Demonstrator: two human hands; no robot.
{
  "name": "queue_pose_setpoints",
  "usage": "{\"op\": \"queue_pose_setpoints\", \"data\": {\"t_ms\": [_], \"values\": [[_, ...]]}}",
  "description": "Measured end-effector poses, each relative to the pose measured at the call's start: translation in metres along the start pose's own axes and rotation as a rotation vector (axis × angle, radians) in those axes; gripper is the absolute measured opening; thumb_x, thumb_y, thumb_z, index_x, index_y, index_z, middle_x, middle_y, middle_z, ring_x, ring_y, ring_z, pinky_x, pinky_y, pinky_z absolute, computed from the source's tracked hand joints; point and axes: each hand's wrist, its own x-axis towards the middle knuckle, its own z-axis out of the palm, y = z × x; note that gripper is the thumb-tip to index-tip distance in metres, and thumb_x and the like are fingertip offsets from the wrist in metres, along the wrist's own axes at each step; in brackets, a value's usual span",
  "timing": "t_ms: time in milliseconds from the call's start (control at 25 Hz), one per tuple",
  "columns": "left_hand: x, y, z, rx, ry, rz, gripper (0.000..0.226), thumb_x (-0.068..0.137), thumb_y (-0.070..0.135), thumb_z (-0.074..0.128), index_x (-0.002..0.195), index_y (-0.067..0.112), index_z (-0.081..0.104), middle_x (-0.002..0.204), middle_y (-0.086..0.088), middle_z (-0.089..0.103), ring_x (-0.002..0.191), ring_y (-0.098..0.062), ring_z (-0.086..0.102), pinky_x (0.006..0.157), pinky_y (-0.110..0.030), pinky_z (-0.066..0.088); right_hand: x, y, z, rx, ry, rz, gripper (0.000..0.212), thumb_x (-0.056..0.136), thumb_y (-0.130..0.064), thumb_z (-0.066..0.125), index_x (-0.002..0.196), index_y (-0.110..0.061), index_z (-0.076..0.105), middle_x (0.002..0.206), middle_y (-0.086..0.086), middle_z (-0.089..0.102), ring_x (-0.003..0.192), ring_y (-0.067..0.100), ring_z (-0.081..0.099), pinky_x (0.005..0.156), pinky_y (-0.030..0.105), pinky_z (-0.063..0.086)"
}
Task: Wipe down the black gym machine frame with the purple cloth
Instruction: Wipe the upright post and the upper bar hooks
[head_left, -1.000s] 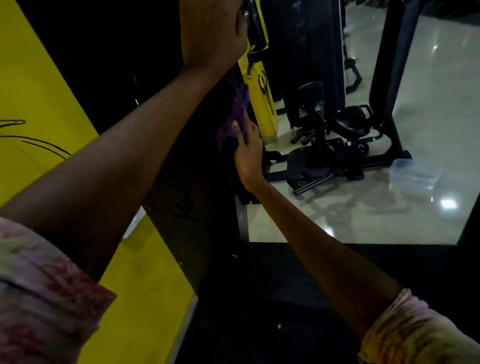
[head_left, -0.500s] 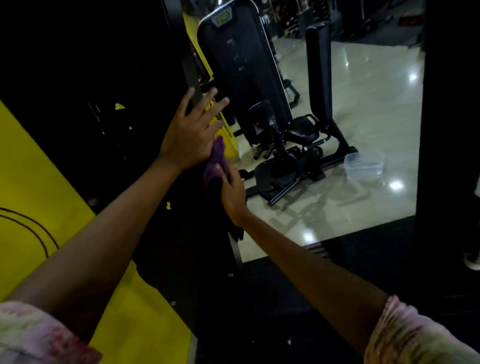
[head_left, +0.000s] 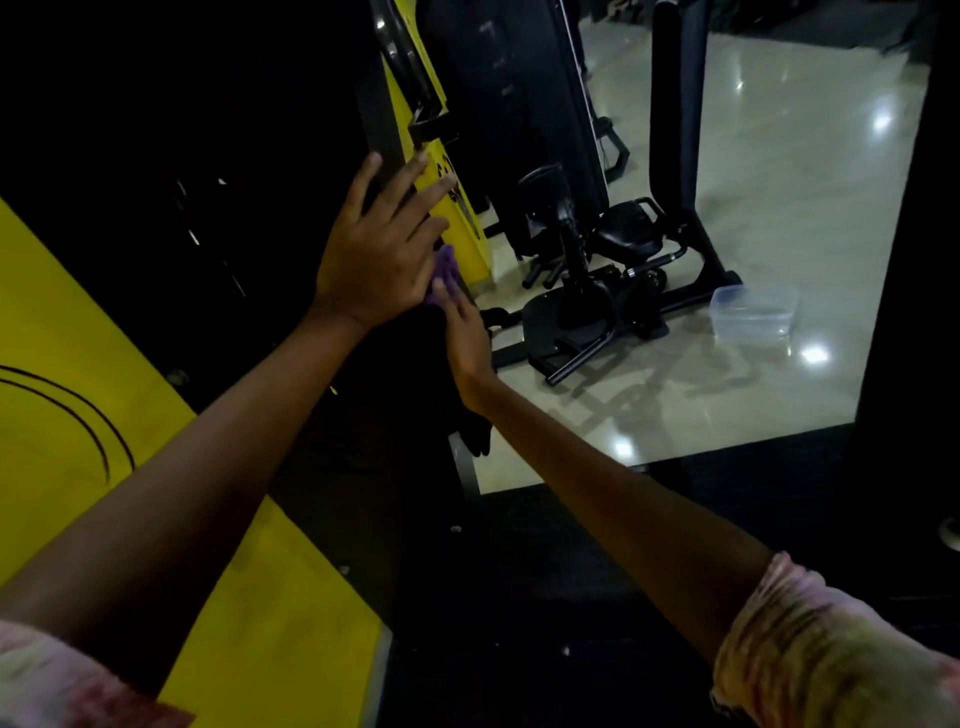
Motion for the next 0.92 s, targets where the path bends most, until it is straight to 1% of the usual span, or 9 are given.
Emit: {"op": "queue_pose_setpoints", "data": {"t_ms": [120,240,320,440,560,640,760,840,920], "values": [[-0.001,0.001,0.002,0.025,0.003,-0.008,0.024,0.09,0.019,0.047,0.094,0.009,0.068,0.132,-0.007,0.059,0.129,-0.03,0.046,0.112,-0.046,0.011,-0.025,0.055,-0.004,-0.046,0.006,0.031,0.052,0.09,-0.05,0.052,0.136,-0.025,0.049,0.125,0.005,0.055,0.115,0.024,0.053,0.099,0.043,0.043],[-0.001,0.0,0.004,0.026,0.018,-0.013,0.023,0.089,0.02,0.05,0.087,0.009,0.069,0.123,-0.005,0.064,0.123,-0.029,0.051,0.113,-0.046,0.011,-0.031,0.088,-0.02,0.011,-0.044,0.293,0.038,0.099,-0.036,0.044,0.134,-0.023,0.049,0.123,0.011,0.06,0.103,0.022,0.059,0.096,0.039,0.048],[-0.003,0.0,0.006,0.009,0.029,-0.011,0.022,0.088,0.02,0.051,0.085,0.009,0.071,0.117,-0.005,0.067,0.12,-0.028,0.053,0.114,-0.045,0.011,-0.016,0.081,-0.024,0.005,-0.058,0.405,0.039,0.101,-0.034,0.041,0.135,-0.018,0.049,0.125,0.017,0.059,0.106,0.027,0.06,0.095,0.038,0.047],[-0.004,0.001,0.008,-0.01,0.048,-0.009,0.027,0.09,0.02,0.048,0.084,0.009,0.071,0.107,-0.004,0.07,0.115,-0.026,0.053,0.113,-0.045,0.011,0.008,0.031,-0.018,-0.004,-0.024,0.224,0.037,0.098,-0.029,0.047,0.134,-0.017,0.052,0.121,0.017,0.061,0.096,0.021,0.058,0.087,0.033,0.046],[-0.004,0.0,0.01,-0.031,0.064,-0.021,0.04,0.096,0.024,0.036,0.085,0.007,0.071,0.103,-0.004,0.071,0.112,-0.026,0.053,0.111,-0.047,0.014,0.002,-0.007,-0.009,0.004,-0.006,-0.014,0.04,0.097,-0.028,0.051,0.135,-0.018,0.05,0.122,0.009,0.059,0.101,0.014,0.053,0.093,0.031,0.043],[-0.006,-0.002,0.011,-0.017,0.074,-0.021,0.038,0.095,0.023,0.038,0.086,0.007,0.071,0.103,-0.004,0.071,0.111,-0.026,0.053,0.112,-0.047,0.013,-0.023,0.001,-0.007,-0.012,0.024,-0.087,0.041,0.097,-0.029,0.051,0.136,-0.014,0.049,0.124,0.011,0.055,0.102,0.012,0.05,0.093,0.03,0.042],[-0.006,0.0,0.013,0.007,0.073,-0.024,0.026,0.09,0.019,0.048,0.085,0.008,0.072,0.103,-0.002,0.071,0.112,-0.025,0.053,0.114,-0.046,0.011,-0.052,0.052,-0.009,-0.049,0.029,-0.046,0.039,0.099,-0.027,0.047,0.136,-0.014,0.048,0.118,0.005,0.052,0.103,0.012,0.049,0.093,0.029,0.044],[-0.006,-0.001,0.012,0.0,0.07,-0.02,0.023,0.088,0.019,0.051,0.084,0.009,0.072,0.103,-0.002,0.071,0.113,-0.024,0.052,0.115,-0.045,0.01,-0.055,0.073,-0.009,-0.042,0.028,0.068,0.038,0.099,-0.029,0.045,0.135,-0.019,0.048,0.115,0.0,0.055,0.106,0.02,0.056,0.096,0.039,0.047],[-0.006,-0.002,0.011,-0.007,0.078,-0.014,0.022,0.087,0.019,0.052,0.084,0.009,0.072,0.103,-0.001,0.071,0.113,-0.023,0.051,0.115,-0.044,0.008,-0.045,0.075,-0.009,-0.035,0.03,0.149,0.035,0.099,-0.029,0.045,0.133,-0.022,0.051,0.117,0.007,0.061,0.107,0.028,0.06,0.095,0.049,0.047]]}}
